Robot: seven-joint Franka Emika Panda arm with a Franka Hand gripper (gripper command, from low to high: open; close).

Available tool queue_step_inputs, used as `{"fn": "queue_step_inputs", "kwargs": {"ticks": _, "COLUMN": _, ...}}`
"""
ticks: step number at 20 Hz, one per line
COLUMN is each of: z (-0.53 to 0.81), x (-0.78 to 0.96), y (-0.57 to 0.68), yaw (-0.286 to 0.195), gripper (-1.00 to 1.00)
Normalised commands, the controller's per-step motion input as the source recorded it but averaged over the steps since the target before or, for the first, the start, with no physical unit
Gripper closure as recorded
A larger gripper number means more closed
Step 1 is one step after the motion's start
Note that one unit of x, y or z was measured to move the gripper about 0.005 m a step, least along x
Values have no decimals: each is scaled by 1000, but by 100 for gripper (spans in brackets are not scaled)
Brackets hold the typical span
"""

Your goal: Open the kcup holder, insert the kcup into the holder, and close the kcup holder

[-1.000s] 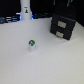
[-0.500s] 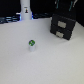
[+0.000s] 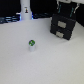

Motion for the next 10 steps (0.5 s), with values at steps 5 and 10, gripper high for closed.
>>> {"fn": "queue_step_inputs", "kwargs": {"ticks": 5, "z": -346, "x": -89, "y": 214, "yaw": -64, "gripper": -100}}
{"fn": "queue_step_inputs", "kwargs": {"ticks": 10, "z": -294, "x": -223, "y": 74, "yaw": -25, "gripper": -100}}
